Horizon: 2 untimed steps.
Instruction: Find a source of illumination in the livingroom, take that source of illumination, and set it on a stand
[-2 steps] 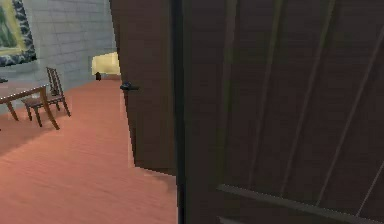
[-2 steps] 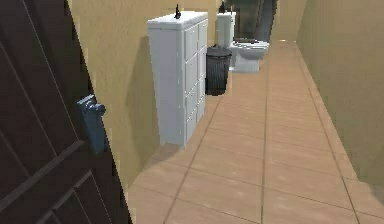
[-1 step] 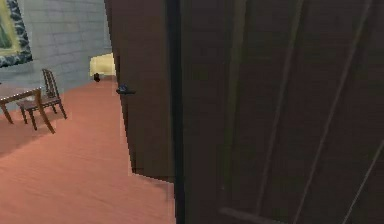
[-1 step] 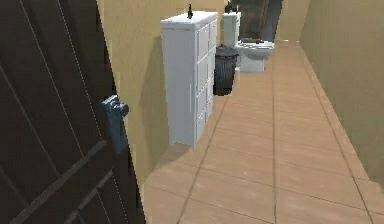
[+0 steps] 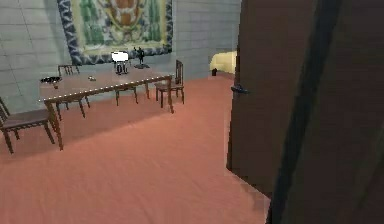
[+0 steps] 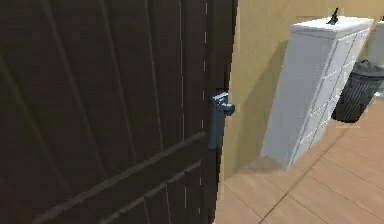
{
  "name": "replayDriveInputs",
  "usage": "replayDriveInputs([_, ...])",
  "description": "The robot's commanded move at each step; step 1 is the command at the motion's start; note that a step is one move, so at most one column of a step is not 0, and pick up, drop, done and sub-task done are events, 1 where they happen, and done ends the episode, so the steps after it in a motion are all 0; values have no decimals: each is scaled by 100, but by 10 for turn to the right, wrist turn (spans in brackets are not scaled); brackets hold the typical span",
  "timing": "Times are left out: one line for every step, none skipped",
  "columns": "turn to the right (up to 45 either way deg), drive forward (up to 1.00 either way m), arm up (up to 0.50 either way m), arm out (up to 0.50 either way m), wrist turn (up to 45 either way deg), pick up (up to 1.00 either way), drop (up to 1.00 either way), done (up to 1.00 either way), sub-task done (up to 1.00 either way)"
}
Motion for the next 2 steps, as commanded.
replayDriveInputs([0,30,0,0,0,0,0,0,0])
replayDriveInputs([-90,0,0,0,0,0,0,0,0])
